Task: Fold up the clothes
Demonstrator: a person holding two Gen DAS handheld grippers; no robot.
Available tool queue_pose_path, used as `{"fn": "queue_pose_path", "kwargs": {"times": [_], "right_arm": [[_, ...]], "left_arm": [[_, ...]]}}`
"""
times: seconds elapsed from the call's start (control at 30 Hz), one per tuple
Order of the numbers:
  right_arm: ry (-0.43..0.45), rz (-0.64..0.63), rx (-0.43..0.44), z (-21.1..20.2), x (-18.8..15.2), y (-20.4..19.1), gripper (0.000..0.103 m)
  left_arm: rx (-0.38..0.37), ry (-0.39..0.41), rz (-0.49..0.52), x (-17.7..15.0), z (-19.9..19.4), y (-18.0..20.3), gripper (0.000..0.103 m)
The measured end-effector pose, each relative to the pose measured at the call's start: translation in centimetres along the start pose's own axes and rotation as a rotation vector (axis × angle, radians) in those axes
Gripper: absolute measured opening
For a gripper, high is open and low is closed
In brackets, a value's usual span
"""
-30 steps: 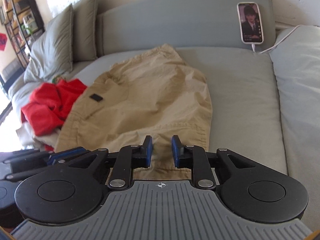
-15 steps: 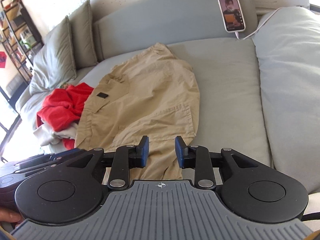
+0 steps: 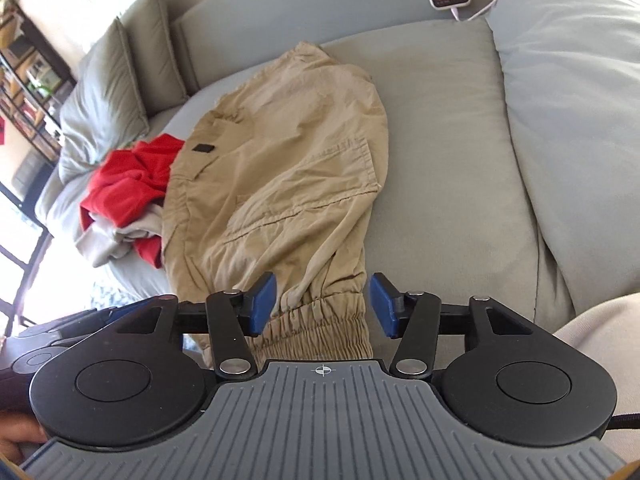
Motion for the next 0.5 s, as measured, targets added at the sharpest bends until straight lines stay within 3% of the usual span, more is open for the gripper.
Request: {"fn": "queue_pose_path", "kwargs": {"times": [0.07,0.27,0.33,0.5], "right_arm": [[-0.016,0.035,0.007,-0.3,-0.3,0.6,0.062],[-0.073,0.149,0.050,0.2,-0.6,1.7,0.063],[-0.076,0.174,0.071,0.4,-0.7,1.7,0.076],[-0.068,0.209,0.085,0.4,-0.6,2.0,0.080]], "left_arm": [[-0.008,-0.007,-0.073,-0.2,0.1,-0.9,0.064],[-0.062,-0.009,-0.244,-1.0,0.1,-2.5,0.068],[-0.060,0.009,-0.272,-0.9,-0.2,-2.8,0.069],[-0.059,0.029,-0.304,-0.6,-0.1,-3.4,0.071]]}}
Point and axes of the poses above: each gripper's, at about its wrist camera, not at the fingertips, and z roughly the way its jaws point, y to its right, x to its top, the point moved 3 cm from there along z, roughly the way its jaws point, and after that the axes turned 8 degrees about -x, right-handed, at the moved point
